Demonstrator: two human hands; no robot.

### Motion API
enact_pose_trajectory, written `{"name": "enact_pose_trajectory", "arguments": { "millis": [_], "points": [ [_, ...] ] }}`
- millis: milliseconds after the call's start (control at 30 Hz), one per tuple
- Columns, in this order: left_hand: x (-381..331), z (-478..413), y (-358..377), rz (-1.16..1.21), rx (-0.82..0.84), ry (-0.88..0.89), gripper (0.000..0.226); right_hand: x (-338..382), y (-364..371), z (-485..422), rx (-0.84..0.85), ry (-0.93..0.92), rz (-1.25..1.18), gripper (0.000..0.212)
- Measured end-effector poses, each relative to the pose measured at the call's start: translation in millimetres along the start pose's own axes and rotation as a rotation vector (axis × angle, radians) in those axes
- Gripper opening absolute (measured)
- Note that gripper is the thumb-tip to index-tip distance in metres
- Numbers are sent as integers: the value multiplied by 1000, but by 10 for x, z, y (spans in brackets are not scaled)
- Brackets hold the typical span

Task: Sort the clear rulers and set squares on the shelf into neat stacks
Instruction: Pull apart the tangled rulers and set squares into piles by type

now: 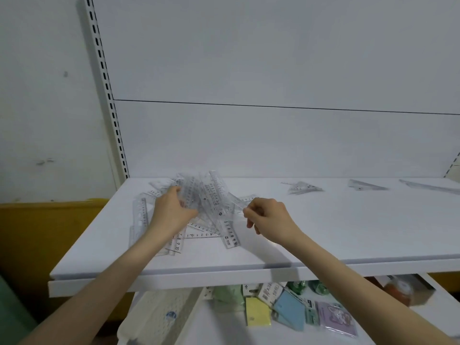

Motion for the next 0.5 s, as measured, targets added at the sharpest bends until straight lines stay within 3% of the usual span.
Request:
{"name": "enact_pose_trajectory", "arguments": {
  "millis": [133,400,500],
  "points": [
    [42,76,-105,238,-1,-43,73,88,72,14,31,-23,-52,22],
    [-471,276,260,447,184,130,26,-46,-299,346,-28,-17,-81,21],
    [-779,386,554,489,250,150,21,-251,-633,569,-66,26,-98,15]
  ]
}}
Point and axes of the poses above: each hand's wrist, its own z-axis away from the middle knuckle, its own y-axis out of the palm, x = y × z, the point moved 9 cm from there along -z, towards the middle knuckle, and after that the axes turned 14 degrees about -z, right-handed, at the moved point
